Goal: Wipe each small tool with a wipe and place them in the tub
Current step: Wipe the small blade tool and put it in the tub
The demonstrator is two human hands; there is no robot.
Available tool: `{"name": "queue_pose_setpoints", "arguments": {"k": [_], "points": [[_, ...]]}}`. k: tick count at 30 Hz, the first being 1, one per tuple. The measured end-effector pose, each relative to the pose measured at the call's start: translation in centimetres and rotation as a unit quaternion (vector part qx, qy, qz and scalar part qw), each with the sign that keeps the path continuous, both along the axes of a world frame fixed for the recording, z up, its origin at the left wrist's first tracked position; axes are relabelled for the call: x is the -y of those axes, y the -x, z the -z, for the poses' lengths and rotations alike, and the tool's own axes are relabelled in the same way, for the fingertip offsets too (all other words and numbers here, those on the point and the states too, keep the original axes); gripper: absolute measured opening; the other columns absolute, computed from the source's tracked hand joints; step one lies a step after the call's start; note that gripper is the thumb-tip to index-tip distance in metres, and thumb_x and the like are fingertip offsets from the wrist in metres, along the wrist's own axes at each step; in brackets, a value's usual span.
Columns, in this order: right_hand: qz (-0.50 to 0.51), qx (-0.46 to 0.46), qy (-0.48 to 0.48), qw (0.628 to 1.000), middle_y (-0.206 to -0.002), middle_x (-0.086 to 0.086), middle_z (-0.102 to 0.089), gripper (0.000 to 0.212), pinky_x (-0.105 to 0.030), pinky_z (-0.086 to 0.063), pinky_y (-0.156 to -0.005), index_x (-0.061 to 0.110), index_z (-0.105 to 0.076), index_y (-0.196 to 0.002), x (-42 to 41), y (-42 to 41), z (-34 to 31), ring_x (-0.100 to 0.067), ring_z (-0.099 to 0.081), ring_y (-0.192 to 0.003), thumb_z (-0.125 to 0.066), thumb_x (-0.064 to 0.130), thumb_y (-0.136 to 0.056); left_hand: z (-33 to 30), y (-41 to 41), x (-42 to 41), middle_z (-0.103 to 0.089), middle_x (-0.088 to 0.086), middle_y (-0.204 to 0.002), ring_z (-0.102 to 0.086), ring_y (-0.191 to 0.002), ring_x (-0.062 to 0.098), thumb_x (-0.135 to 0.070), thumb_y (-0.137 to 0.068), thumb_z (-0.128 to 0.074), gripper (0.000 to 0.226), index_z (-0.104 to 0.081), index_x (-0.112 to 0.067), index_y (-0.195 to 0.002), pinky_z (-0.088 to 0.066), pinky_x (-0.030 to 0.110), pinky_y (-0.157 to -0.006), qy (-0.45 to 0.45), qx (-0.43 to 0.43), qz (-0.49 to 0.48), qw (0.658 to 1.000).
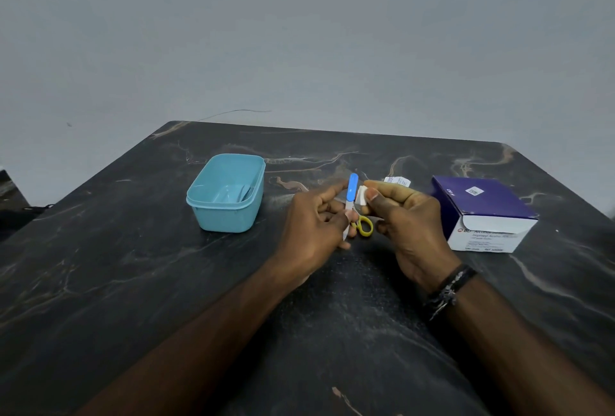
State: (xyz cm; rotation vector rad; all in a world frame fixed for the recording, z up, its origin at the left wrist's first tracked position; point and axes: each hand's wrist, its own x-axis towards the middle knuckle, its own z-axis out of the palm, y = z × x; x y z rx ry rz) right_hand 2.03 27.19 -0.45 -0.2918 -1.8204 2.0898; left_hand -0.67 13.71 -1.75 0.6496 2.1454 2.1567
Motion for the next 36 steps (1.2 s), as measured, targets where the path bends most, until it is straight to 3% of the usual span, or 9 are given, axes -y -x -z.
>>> {"name": "queue_pose_setpoints", "arguments": {"k": [8,14,17,21,23,26,28,32,36], "points": [[-0.022,-0.006,-0.019,1.0,-0.079,-0.014,-0.074,0.012,-0.035,-0.055,-0.061,0.009,-0.072,-0.097,0.22,-0.01,0.13,-0.023,-0.067,-0.066,-0.062,0.008,-0.092,0.19,-0.22,-0.11,-0.071,0.008,-0.08,-0.07,-0.068,0.02,0.0,-0.09,-0.062,0.05,-0.053,-0.019,-0.135,-0.061,0.04,-0.058,0.037,-0.026,-0.003,0.999],[-0.036,-0.011,-0.017,0.999,-0.071,-0.007,-0.074,0.009,-0.03,-0.054,-0.053,0.008,-0.071,-0.094,0.25,-0.07,0.26,-0.019,-0.067,-0.058,-0.066,0.004,-0.089,0.27,-0.25,-0.14,-0.07,0.0,-0.075,-0.071,-0.069,0.024,0.0,-0.089,-0.064,0.054,-0.049,-0.015,-0.138,-0.061,0.039,-0.056,0.054,-0.022,-0.013,0.998],[-0.045,-0.011,-0.009,0.999,-0.077,-0.008,-0.076,0.016,-0.025,-0.054,-0.05,0.0,-0.068,-0.102,0.39,-0.09,0.33,-0.017,-0.068,-0.058,-0.068,0.0,-0.086,0.3,-0.28,-0.23,-0.07,0.005,-0.077,-0.07,-0.067,0.021,0.0,-0.088,-0.065,0.06,-0.043,-0.013,-0.143,-0.061,0.042,-0.056,0.051,-0.013,-0.013,0.999],[-0.038,-0.003,-0.022,0.999,-0.085,-0.009,-0.077,0.029,-0.032,-0.055,-0.061,0.001,-0.065,-0.112,0.27,0.04,0.42,-0.019,-0.07,-0.067,-0.071,0.003,-0.084,0.36,-0.27,-0.33,-0.072,0.011,-0.08,-0.069,-0.066,0.02,0.0,-0.087,-0.067,0.071,-0.032,-0.01,-0.148,-0.06,0.043,-0.055,0.038,0.005,-0.004,0.999],[-0.033,-0.002,-0.011,0.999,-0.085,-0.008,-0.077,0.035,-0.032,-0.054,-0.061,0.002,-0.062,-0.117,0.15,0.0,0.21,-0.019,-0.072,-0.068,-0.072,0.003,-0.084,0.28,-0.28,-0.3,-0.073,0.013,-0.08,-0.07,-0.067,0.025,0.0,-0.086,-0.067,0.075,-0.028,-0.009,-0.149,-0.06,0.041,-0.054,0.031,0.014,0.005,0.999],[-0.018,-0.011,0.009,1.0,-0.086,-0.006,-0.077,0.039,-0.019,-0.048,-0.046,0.002,-0.059,-0.121,-0.06,-0.14,-0.3,-0.011,-0.07,-0.06,-0.071,0.003,-0.084,0.23,-0.37,-0.32,-0.072,0.016,-0.082,-0.07,-0.066,0.025,0.001,-0.085,-0.068,0.076,-0.028,-0.009,-0.149,-0.058,0.035,-0.05,0.026,0.02,0.019,0.999],[-0.019,-0.012,0.014,1.0,-0.087,-0.006,-0.077,0.04,-0.017,-0.047,-0.044,0.001,-0.058,-0.123,-0.2,-0.21,-0.44,-0.01,-0.07,-0.06,-0.071,0.004,-0.085,0.22,-0.42,-0.4,-0.072,0.017,-0.082,-0.069,-0.065,0.024,0.002,-0.085,-0.068,0.076,-0.028,-0.01,-0.149,-0.057,0.033,-0.049,0.024,0.017,0.021,0.999],[-0.042,0.003,-0.008,0.999,-0.086,-0.007,-0.077,0.042,-0.027,-0.054,-0.056,0.002,-0.058,-0.123,-0.1,-0.14,-0.14,-0.019,-0.072,-0.069,-0.072,0.005,-0.084,0.16,-0.45,-0.23,-0.072,0.016,-0.078,-0.069,-0.066,0.033,0.0,-0.085,-0.069,0.076,-0.028,-0.009,-0.149,-0.053,0.03,-0.044,0.018,0.012,0.012,1.0],[-0.056,0.011,-0.013,0.998,-0.085,-0.008,-0.077,0.043,-0.027,-0.056,-0.058,0.002,-0.057,-0.123,0.19,0.07,0.12,-0.017,-0.072,-0.067,-0.072,0.004,-0.083,0.16,-0.33,-0.02,-0.073,0.011,-0.075,-0.066,-0.054,0.016,-0.003,-0.086,-0.069,0.075,-0.029,-0.009,-0.149,-0.043,0.021,-0.039,0.032,0.0,-0.012,0.999]]}}
